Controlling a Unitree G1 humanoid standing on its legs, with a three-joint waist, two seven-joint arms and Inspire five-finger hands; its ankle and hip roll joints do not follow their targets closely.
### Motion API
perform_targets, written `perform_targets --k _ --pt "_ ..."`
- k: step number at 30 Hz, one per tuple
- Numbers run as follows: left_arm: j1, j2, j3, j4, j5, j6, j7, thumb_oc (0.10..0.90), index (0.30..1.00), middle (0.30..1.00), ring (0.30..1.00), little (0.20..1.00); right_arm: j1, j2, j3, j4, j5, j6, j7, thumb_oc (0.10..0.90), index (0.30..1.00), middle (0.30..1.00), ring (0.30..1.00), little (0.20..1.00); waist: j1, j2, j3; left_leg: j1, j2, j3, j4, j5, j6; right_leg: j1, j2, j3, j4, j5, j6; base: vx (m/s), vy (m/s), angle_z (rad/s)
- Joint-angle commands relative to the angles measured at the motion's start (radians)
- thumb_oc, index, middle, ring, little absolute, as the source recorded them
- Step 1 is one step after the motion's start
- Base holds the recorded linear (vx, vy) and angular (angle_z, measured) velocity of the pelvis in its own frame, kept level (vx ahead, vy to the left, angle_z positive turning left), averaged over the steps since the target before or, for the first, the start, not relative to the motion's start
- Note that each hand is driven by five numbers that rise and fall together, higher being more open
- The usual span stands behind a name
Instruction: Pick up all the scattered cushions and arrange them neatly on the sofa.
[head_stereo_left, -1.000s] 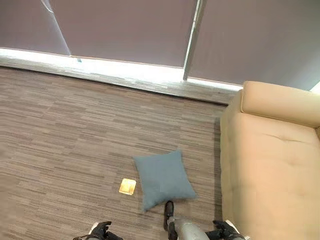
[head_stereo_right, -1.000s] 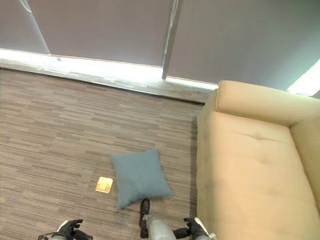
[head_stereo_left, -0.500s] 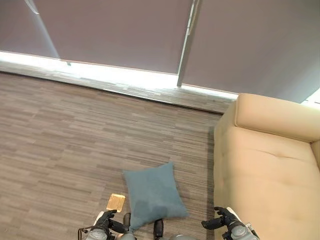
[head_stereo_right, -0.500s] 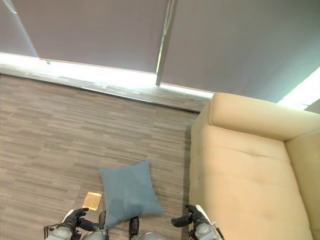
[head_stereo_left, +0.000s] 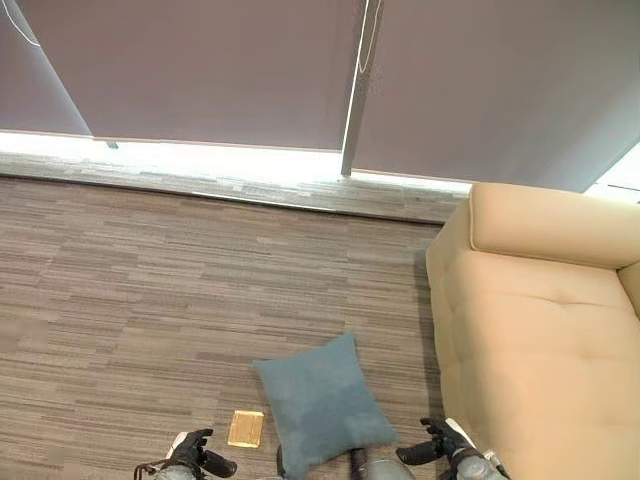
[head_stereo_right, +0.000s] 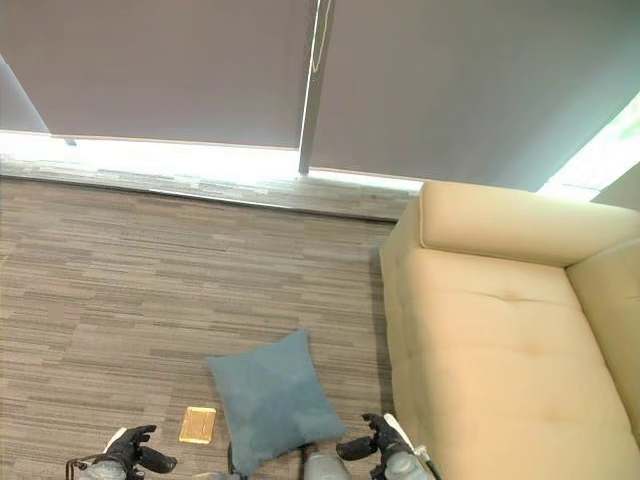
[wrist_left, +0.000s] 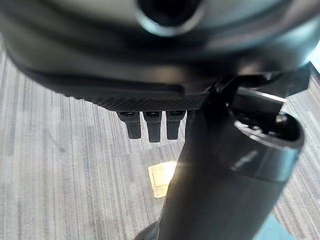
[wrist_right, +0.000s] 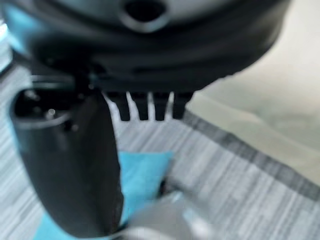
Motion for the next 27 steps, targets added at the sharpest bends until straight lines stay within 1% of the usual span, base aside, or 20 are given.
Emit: perform_targets --k 1,3,5,6,7,9,10,11,12,13,14,15,16,17,18,21,22,23,26,27 --pt "0.001 0.047 0.027 -0.01 -0.003 -0.022 0.026 0.8 0.9 0.9 0.9 0.9 -0.043 -0.018 -0.001 -0.021 -0.004 -0.019 -0.025 0.8 0.9 0.9 0.9 0.9 0.002 -0.051 -0.002 -0.038 0.014 0.026 0.14 -0.155 -0.049 -0.009 0.0 -0.016 -0.077 0.166 0.005 -0.04 -0.118 0.07" --pt "-0.01 0.051 0.033 -0.013 -0.014 -0.024 0.033 0.8 0.9 0.9 0.9 0.9 -0.07 -0.018 0.009 -0.033 -0.008 -0.018 -0.029 0.8 0.9 0.9 0.9 0.9 0.018 -0.066 0.006 -0.069 0.019 0.041 0.15 -0.155 -0.06 -0.005 -0.027 -0.065 -0.134 0.191 0.016 -0.03 -0.146 0.07" --pt "-0.014 0.051 0.032 -0.014 -0.02 -0.026 0.036 0.8 0.9 0.9 0.9 0.9 -0.079 -0.019 0.011 -0.037 -0.007 -0.019 -0.032 0.8 0.9 0.9 0.9 0.9 0.02 -0.069 0.008 -0.086 0.019 0.041 0.156 -0.153 -0.063 -0.007 -0.03 -0.07 -0.145 0.195 0.017 -0.06 -0.133 0.09" --pt "-0.028 0.052 0.03 -0.02 -0.038 -0.031 0.042 0.8 0.9 0.9 0.9 0.9 -0.104 -0.026 0.022 -0.056 -0.003 -0.02 -0.036 0.8 0.9 0.9 0.9 0.9 0.027 -0.076 0.031 -0.128 0.024 0.031 0.169 -0.144 -0.07 -0.036 -0.025 -0.054 -0.136 0.194 0.015 -0.09 -0.162 0.02" --pt "-0.028 0.052 0.03 -0.02 -0.038 -0.031 0.042 0.8 0.9 0.9 0.9 0.9 -0.104 -0.026 0.022 -0.056 -0.003 -0.02 -0.036 0.8 0.9 0.9 0.9 0.9 0.027 -0.076 0.031 -0.128 0.024 0.031 0.169 -0.144 -0.07 -0.036 -0.025 -0.054 -0.136 0.194 0.015 -0.12 -0.161 -0.03" --pt "-0.046 0.051 0.022 -0.026 -0.054 -0.036 0.051 0.8 0.9 0.9 0.9 0.9 -0.132 -0.037 0.03 -0.084 0.009 -0.024 -0.049 0.8 0.9 0.9 0.9 0.9 0.03 -0.074 0.053 -0.18 0.032 0.031 0.194 -0.138 -0.073 -0.086 -0.02 -0.049 -0.118 0.196 0.009 -0.16 -0.132 0.02" --pt "-0.07 0.048 0.005 -0.043 -0.069 -0.043 0.06 0.8 0.9 0.9 0.9 0.9 -0.169 -0.045 0.041 -0.122 0.028 -0.028 -0.062 0.8 0.9 0.9 0.9 0.9 0.033 -0.069 0.084 -0.231 0.036 0.023 0.211 -0.127 -0.075 -0.139 -0.019 -0.044 -0.096 0.196 0.003 -0.23 -0.161 -0.02" --pt "-0.082 0.046 -0.002 -0.051 -0.079 -0.049 0.063 0.8 0.9 0.9 0.9 0.9 -0.192 -0.047 0.05 -0.135 0.037 -0.033 -0.068 0.8 0.9 0.9 0.9 0.9 0.033 -0.064 0.097 -0.259 0.036 0.02 0.219 -0.122 -0.074 -0.172 -0.018 -0.043 -0.082 0.196 0.0 -0.18 -0.104 -0.01" --pt "-0.082 0.046 -0.002 -0.05 -0.079 -0.049 0.063 0.8 0.9 0.9 0.9 0.9 -0.192 -0.047 0.05 -0.135 0.037 -0.033 -0.068 0.8 0.9 0.9 0.9 0.9 0.032 -0.064 0.095 -0.262 0.036 0.02 0.22 -0.122 -0.074 -0.175 -0.018 -0.043 -0.08 0.196 0.0 -0.18 -0.092 0.02" --pt "-0.116 0.045 -0.02 -0.079 -0.107 -0.06 0.075 0.8 0.9 0.9 0.9 0.9 -0.256 -0.055 0.076 -0.176 0.052 -0.041 -0.085 0.8 0.9 0.9 0.9 0.9 0.036 -0.055 0.126 -0.316 0.034 0.016 0.23 -0.105 -0.076 -0.237 -0.015 -0.039 -0.055 0.196 -0.006 -0.16 -0.076 0.02" --pt "-0.126 0.044 -0.028 -0.09 -0.117 -0.064 0.078 0.8 0.9 0.9 0.9 0.9 -0.285 -0.056 0.088 -0.187 0.061 -0.044 -0.092 0.8 0.9 0.9 0.9 0.9 0.037 -0.05 0.137 -0.339 0.033 0.016 0.238 -0.1 -0.076 -0.261 -0.014 -0.04 -0.046 0.197 -0.008 -0.16 -0.077 -0.01" --pt "-0.127 0.044 -0.027 -0.09 -0.117 -0.064 0.078 0.8 0.9 0.9 0.9 0.9 -0.285 -0.056 0.088 -0.186 0.061 -0.044 -0.092 0.8 0.9 0.9 0.9 0.9 0.037 -0.049 0.138 -0.339 0.035 0.016 0.241 -0.103 -0.076 -0.261 -0.013 -0.04 -0.044 0.195 -0.009 -0.17 -0.074 0.02" --pt "-0.167 0.048 -0.045 -0.12 -0.152 -0.078 0.089 0.8 0.9 0.9 0.9 0.9 -0.373 -0.055 0.117 -0.203 0.082 -0.049 -0.112 0.8 0.9 0.9 0.9 0.9 0.038 -0.043 0.171 -0.403 0.036 0.017 0.261 -0.091 -0.078 -0.329 -0.01 -0.036 -0.021 0.197 -0.013 -0.13 -0.055 0.02" --pt "-0.167 0.048 -0.045 -0.12 -0.152 -0.078 0.089 0.8 0.9 0.9 0.9 0.9 -0.373 -0.054 0.117 -0.203 0.082 -0.049 -0.112 0.8 0.9 0.9 0.9 0.9 0.038 -0.043 0.171 -0.404 0.036 0.017 0.262 -0.092 -0.078 -0.33 -0.01 -0.036 -0.02 0.197 -0.013 -0.23 -0.085 0.02" --pt "-0.195 0.052 -0.049 -0.146 -0.19 -0.083 0.094 0.8 0.9 0.9 0.9 0.9 -0.444 -0.052 0.134 -0.205 0.102 -0.048 -0.127 0.8 0.9 0.9 0.9 0.9 0.038 -0.039 0.193 -0.461 0.04 0.018 0.287 -0.086 -0.079 -0.389 -0.008 -0.03 0.006 0.196 -0.018 -0.17 -0.053 0.0" --pt "-0.238 0.07 -0.057 -0.188 -0.243 -0.1 0.109 0.8 0.9 0.9 0.9 0.9 -0.559 -0.062 0.15 -0.211 0.135 -0.047 -0.152 0.8 0.9 0.9 0.9 0.9 0.041 -0.028 0.236 -0.572 0.053 0.013 0.363 -0.092 -0.077 -0.5 -0.006 -0.015 0.077 0.185 -0.027 -0.2 -0.068 0.11" --pt "-0.256 0.085 -0.06 -0.223 -0.268 -0.108 0.12 0.8 0.9 0.9 0.9 0.9 -0.632 -0.067 0.174 -0.212 0.141 -0.048 -0.166 0.8 0.9 0.9 0.9 0.9 0.048 -0.019 0.264 -0.658 0.057 0.009 0.437 -0.104 -0.074 -0.585 -0.002 -0.004 0.15 0.167 -0.037 -0.13 -0.07 0.15" --pt "-0.259 0.09 -0.061 -0.239 -0.285 -0.11 0.126 0.8 0.9 0.9 0.9 0.9 -0.661 -0.07 0.182 -0.208 0.146 -0.045 -0.173 0.8 0.9 0.9 0.9 0.9 0.052 -0.013 0.276 -0.683 0.065 0.002 0.48 -0.137 -0.081 -0.615 0.002 0.003 0.202 0.134 -0.034 -0.11 -0.064 0.1" --pt "-0.281 0.117 -0.07 -0.283 -0.324 -0.128 0.138 0.8 0.9 0.9 0.9 0.9 -0.751 -0.082 0.206 -0.169 0.154 -0.039 -0.179 0.8 0.9 0.9 0.9 0.9 0.064 0.003 0.3 -0.823 0.07 -0.006 0.594 -0.158 -0.077 -0.761 0.001 0.02 0.33 0.102 -0.045 -0.07 -0.058 0.06" --pt "-0.288 0.125 -0.074 -0.305 -0.334 -0.129 0.137 0.8 0.9 0.9 0.9 0.9 -0.773 -0.087 0.213 -0.154 0.158 -0.035 -0.179 0.8 0.9 0.9 0.9 0.9 0.065 0.007 0.297 -0.865 0.071 -0.008 0.621 -0.161 -0.078 -0.799 0.0 0.027 0.357 0.093 -0.046 -0.04 -0.04 0.08"
